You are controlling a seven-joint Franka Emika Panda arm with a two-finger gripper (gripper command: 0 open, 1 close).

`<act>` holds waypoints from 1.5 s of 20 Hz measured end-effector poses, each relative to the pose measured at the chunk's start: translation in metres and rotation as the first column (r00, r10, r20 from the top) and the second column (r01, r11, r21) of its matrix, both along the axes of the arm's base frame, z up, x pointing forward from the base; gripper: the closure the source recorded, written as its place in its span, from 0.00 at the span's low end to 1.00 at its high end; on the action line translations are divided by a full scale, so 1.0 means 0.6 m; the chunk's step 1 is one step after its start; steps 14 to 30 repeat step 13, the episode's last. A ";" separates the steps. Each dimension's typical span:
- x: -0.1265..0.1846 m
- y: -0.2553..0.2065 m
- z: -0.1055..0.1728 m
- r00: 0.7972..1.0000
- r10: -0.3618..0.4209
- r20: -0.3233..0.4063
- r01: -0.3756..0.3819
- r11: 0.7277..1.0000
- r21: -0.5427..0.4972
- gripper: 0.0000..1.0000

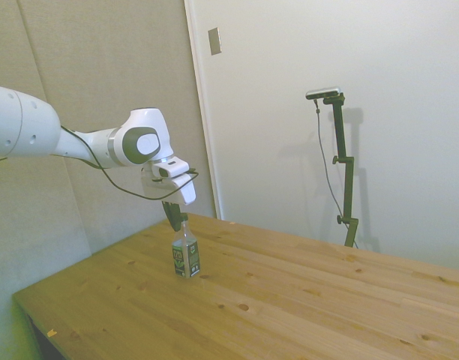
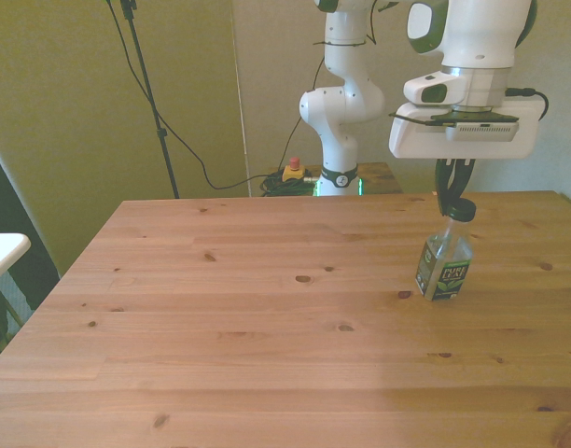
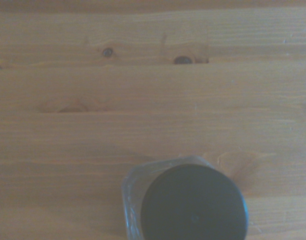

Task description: Knock down the bottle

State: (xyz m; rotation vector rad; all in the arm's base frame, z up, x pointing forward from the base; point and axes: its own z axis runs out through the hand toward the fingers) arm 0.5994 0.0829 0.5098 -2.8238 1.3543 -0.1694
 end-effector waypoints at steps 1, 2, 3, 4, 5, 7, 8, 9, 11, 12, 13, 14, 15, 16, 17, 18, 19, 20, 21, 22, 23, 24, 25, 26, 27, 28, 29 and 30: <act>0.013 0.001 0.001 1.000 -0.003 -0.003 0.003 1.000 -0.002 1.00; 0.027 0.002 0.000 1.000 -0.004 -0.004 0.004 1.000 -0.006 1.00; 0.040 0.005 -0.002 1.000 -0.003 -0.007 0.003 1.000 -0.011 1.00; 0.055 0.010 -0.006 1.000 -0.002 -0.010 0.002 1.000 -0.013 1.00; 0.068 0.016 -0.009 1.000 -0.001 -0.013 0.001 1.000 -0.017 1.00; 0.094 0.031 -0.017 1.000 0.000 -0.018 -0.001 1.000 -0.025 1.00; 0.106 0.038 -0.021 1.000 0.002 -0.017 -0.003 1.000 -0.028 1.00; 0.117 0.044 -0.024 1.000 0.001 -0.014 -0.002 0.999 -0.032 1.00; 0.137 0.047 -0.026 1.000 -0.007 0.000 0.007 0.999 -0.038 1.00; 0.146 0.045 -0.026 1.000 -0.013 0.008 0.013 0.999 -0.040 1.00; 0.155 0.040 -0.026 1.000 -0.021 0.016 0.022 0.999 -0.044 1.00; 0.155 0.040 -0.026 1.000 -0.021 0.016 0.022 0.999 -0.044 1.00; 0.155 0.040 -0.026 1.000 -0.021 0.016 0.022 0.999 -0.044 1.00; 0.155 0.040 -0.026 1.000 -0.021 0.016 0.022 0.999 -0.044 1.00; 0.155 0.040 -0.026 1.000 -0.021 0.016 0.022 0.999 -0.044 1.00; 0.155 0.040 -0.026 1.000 -0.021 0.016 0.022 0.999 -0.044 1.00; 0.155 0.040 -0.026 1.000 -0.021 0.016 0.022 0.999 -0.044 1.00; 0.155 0.040 -0.026 1.000 -0.021 0.016 0.022 0.999 -0.044 1.00; 0.155 0.040 -0.026 1.000 -0.021 0.016 0.022 0.999 -0.044 1.00; 0.155 0.040 -0.026 1.000 -0.021 0.016 0.022 0.999 -0.044 1.00; 0.155 0.040 -0.026 1.000 -0.021 0.016 0.022 0.999 -0.044 1.00; 0.155 0.040 -0.026 1.000 -0.021 0.016 0.022 0.999 -0.044 1.00; 0.155 0.040 -0.026 1.000 -0.021 0.016 0.022 0.999 -0.044 1.00; 0.155 0.040 -0.026 1.000 -0.021 0.016 0.022 0.999 -0.044 1.00; 0.155 0.040 -0.026 1.000 -0.021 0.016 0.022 0.999 -0.044 1.00; 0.155 0.040 -0.026 1.000 -0.021 0.016 0.022 0.999 -0.044 1.00; 0.155 0.040 -0.026 1.000 -0.021 0.016 0.022 0.999 -0.044 1.00; 0.155 0.040 -0.026 1.000 -0.021 0.016 0.022 0.999 -0.044 1.00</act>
